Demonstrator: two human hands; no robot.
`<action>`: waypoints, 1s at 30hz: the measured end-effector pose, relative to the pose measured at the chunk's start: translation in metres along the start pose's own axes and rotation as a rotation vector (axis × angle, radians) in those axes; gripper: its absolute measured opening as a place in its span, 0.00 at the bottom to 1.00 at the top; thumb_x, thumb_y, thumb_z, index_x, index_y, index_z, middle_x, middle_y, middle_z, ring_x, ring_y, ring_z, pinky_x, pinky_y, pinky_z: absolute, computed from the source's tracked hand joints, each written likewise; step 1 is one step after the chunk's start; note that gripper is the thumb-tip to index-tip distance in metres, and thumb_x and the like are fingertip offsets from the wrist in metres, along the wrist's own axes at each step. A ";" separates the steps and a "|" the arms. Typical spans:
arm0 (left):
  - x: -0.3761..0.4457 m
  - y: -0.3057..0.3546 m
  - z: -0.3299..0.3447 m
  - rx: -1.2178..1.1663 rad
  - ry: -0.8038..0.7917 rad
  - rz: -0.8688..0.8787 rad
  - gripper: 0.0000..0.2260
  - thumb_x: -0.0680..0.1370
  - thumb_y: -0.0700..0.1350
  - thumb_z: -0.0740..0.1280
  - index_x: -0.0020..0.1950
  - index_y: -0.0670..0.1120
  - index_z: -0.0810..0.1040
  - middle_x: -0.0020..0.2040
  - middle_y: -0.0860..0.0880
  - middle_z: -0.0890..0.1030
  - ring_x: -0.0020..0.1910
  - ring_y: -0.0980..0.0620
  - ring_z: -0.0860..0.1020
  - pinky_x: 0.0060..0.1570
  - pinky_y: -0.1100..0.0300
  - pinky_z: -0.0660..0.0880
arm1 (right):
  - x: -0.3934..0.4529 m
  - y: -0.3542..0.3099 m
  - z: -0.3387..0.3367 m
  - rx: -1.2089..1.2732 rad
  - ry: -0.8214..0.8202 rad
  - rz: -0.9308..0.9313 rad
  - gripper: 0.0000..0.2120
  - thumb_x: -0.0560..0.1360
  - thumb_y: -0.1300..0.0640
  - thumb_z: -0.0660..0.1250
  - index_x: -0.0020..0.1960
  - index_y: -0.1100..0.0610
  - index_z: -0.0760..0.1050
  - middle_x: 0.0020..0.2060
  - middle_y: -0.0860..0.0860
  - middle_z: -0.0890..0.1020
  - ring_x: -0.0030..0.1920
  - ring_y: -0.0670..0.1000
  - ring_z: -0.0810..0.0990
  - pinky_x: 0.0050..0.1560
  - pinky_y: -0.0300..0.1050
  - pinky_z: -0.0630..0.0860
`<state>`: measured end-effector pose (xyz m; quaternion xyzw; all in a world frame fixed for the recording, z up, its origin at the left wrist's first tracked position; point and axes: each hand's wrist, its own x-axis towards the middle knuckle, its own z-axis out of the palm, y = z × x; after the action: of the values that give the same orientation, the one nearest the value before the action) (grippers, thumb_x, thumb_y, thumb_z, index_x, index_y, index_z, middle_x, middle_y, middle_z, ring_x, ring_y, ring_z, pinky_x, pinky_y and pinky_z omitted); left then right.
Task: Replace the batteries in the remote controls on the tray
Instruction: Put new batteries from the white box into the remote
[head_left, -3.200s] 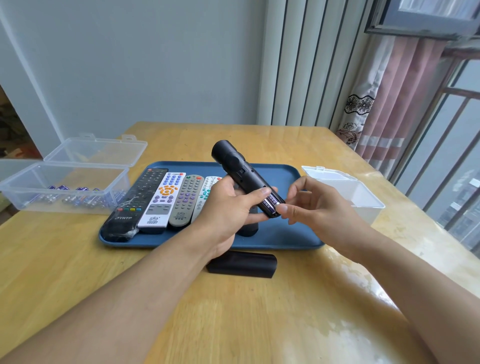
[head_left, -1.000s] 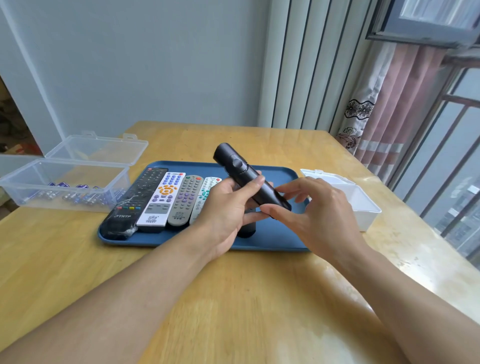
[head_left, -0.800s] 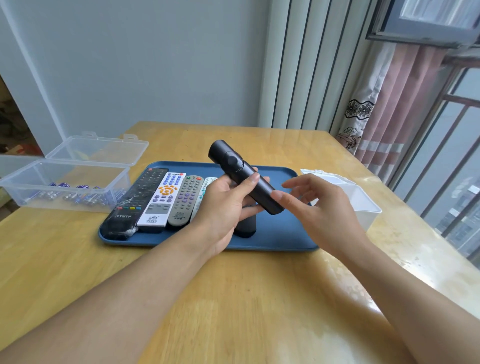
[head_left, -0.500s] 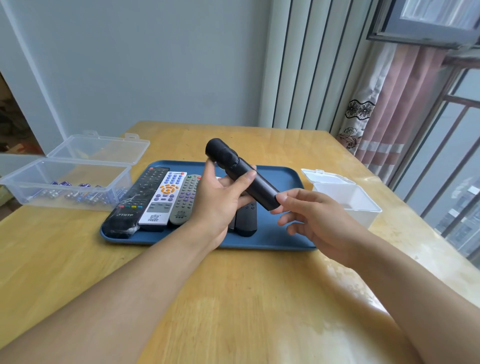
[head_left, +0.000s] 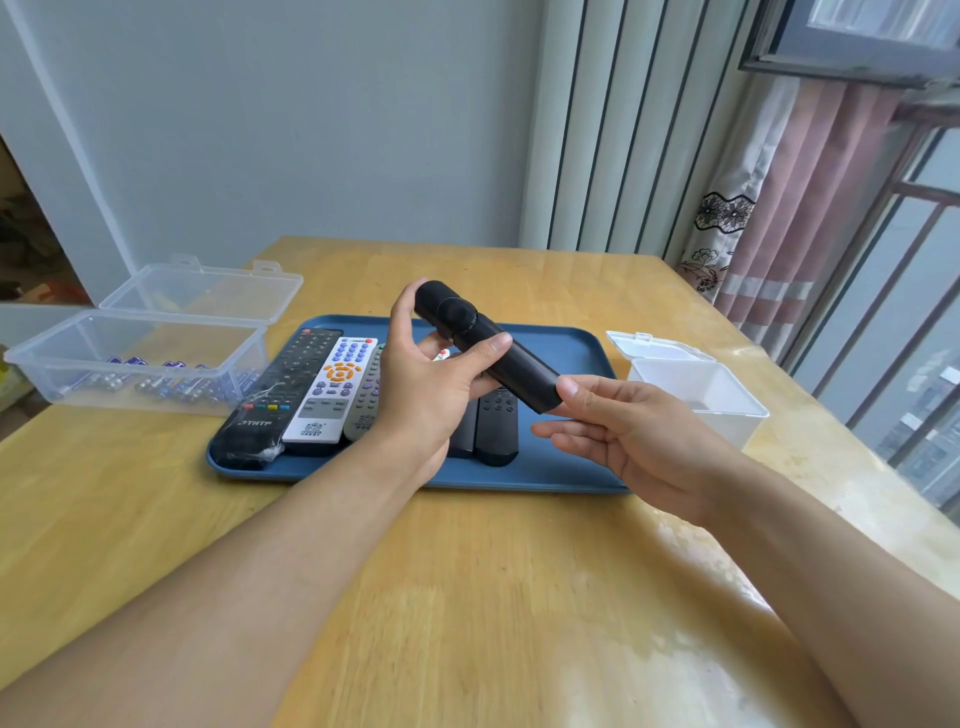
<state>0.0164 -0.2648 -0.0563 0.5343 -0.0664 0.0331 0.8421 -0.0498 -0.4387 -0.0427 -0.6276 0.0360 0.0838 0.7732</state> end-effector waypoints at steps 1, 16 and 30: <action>0.000 0.000 0.000 0.000 -0.001 0.000 0.39 0.71 0.31 0.77 0.75 0.57 0.67 0.60 0.39 0.81 0.61 0.46 0.82 0.48 0.49 0.84 | 0.000 0.000 0.000 0.006 0.000 -0.004 0.13 0.72 0.54 0.70 0.53 0.60 0.82 0.44 0.53 0.85 0.51 0.54 0.86 0.44 0.36 0.81; -0.003 -0.001 0.002 -0.003 0.004 -0.008 0.39 0.72 0.32 0.77 0.75 0.58 0.66 0.59 0.39 0.82 0.59 0.45 0.83 0.49 0.47 0.84 | -0.002 0.000 0.002 0.005 0.001 -0.011 0.11 0.73 0.54 0.70 0.52 0.60 0.82 0.43 0.52 0.86 0.48 0.51 0.86 0.43 0.35 0.81; -0.006 -0.001 0.005 -0.020 0.034 0.009 0.36 0.73 0.31 0.75 0.74 0.56 0.67 0.57 0.38 0.81 0.57 0.47 0.83 0.46 0.50 0.84 | -0.003 0.000 0.002 0.051 0.058 -0.032 0.08 0.74 0.56 0.71 0.50 0.60 0.82 0.41 0.55 0.85 0.50 0.56 0.87 0.48 0.37 0.82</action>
<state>0.0099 -0.2695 -0.0555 0.5249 -0.0549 0.0455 0.8482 -0.0530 -0.4370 -0.0416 -0.6103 0.0507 0.0522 0.7888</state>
